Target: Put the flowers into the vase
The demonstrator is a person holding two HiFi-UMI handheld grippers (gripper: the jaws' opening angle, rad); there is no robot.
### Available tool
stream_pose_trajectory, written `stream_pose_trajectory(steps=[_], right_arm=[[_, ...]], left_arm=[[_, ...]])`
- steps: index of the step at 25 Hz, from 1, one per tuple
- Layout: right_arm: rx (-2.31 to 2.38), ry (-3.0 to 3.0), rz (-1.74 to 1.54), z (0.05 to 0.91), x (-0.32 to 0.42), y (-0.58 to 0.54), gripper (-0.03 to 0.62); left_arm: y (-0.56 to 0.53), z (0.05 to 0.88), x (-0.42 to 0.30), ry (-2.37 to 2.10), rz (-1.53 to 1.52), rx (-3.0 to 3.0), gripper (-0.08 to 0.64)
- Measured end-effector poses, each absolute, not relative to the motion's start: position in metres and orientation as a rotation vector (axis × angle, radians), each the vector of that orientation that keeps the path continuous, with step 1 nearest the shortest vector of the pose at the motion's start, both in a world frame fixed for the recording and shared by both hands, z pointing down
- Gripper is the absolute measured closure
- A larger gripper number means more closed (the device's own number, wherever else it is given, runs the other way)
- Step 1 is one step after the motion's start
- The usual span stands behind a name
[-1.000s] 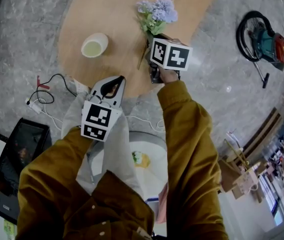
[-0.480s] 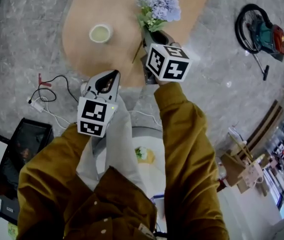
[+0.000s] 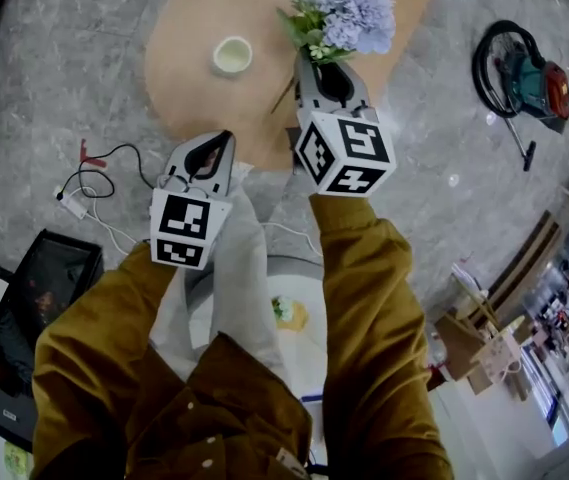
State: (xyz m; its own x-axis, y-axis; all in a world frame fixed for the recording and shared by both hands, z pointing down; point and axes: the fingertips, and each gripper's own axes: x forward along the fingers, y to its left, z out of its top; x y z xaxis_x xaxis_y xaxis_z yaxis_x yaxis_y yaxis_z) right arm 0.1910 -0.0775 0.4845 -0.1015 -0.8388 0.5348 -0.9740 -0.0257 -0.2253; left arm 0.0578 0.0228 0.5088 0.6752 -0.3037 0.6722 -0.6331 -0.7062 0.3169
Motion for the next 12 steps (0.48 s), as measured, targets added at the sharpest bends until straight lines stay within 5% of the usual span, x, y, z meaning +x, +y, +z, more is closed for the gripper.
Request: stream_pose_trajectory(steps=[12], right_arm=[[1.985,-2.136,0.511,0.402,0.154,-0.087,0.532]], left_arm=[[0.004,0.493,0.037,-0.790,0.744,2.368,0.558]])
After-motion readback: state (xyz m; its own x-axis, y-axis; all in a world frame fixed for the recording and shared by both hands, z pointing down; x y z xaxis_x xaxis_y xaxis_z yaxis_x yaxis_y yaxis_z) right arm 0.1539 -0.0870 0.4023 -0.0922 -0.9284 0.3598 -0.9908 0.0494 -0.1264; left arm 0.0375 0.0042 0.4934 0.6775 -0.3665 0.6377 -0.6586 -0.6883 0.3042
